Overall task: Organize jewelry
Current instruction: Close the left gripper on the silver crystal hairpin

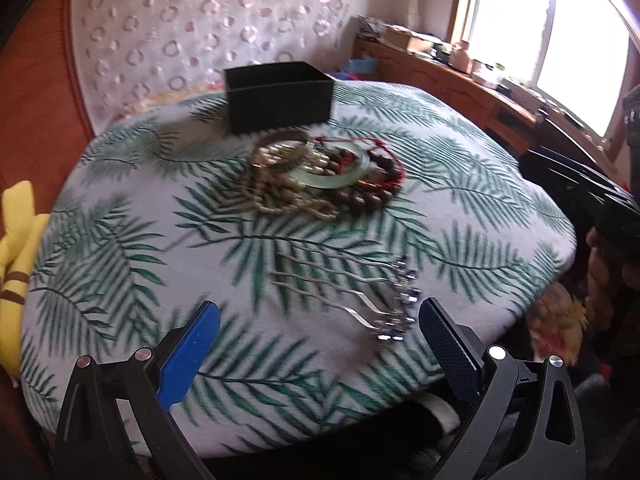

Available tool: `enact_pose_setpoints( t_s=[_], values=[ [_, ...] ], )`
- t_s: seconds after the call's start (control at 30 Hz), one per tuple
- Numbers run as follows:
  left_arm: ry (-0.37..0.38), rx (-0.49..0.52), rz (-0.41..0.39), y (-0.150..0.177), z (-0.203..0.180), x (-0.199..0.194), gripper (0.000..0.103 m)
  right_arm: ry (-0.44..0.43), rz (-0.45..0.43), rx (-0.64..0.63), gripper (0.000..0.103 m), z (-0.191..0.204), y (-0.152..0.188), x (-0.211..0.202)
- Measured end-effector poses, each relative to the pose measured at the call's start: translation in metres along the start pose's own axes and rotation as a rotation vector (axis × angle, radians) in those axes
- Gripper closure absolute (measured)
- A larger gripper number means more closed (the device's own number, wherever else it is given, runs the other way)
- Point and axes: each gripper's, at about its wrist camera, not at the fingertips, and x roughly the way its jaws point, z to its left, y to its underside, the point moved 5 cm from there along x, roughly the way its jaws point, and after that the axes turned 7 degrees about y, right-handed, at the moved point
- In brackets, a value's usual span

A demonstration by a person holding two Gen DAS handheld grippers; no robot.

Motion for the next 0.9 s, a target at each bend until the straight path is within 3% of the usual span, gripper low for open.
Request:
enact_pose_setpoints(
  t_s=[0.2, 0.4, 0.47, 0.53, 0.9],
  values=[
    [0.067, 0.021, 0.074, 0.006, -0.018, 0.019, 0.023, -0.006, 0.019, 0.002, 0.002, 0.000, 0.007, 0.002],
    [0.003, 0.088, 0.068, -0.003, -0.024, 0.029, 0.036, -0.009, 0.027, 0.007, 0.002, -0.003, 0.011, 0.006],
    [-0.015, 0.095, 0.065, -0.007, -0.020, 0.029, 0.047, -0.009, 0.027, 0.007, 0.002, -0.003, 0.012, 0.007],
    [-0.034, 0.096, 0.055, -0.008, -0.014, 0.027, 0.066, -0.013, 0.027, 0.006, 0.002, -0.002, 0.013, 0.008],
    [0.029, 0.039, 0.019, 0.001, 0.008, 0.011, 0.074, -0.038, 0.052, -0.041, 0.002, 0.017, 0.020, 0.023]
  ],
)
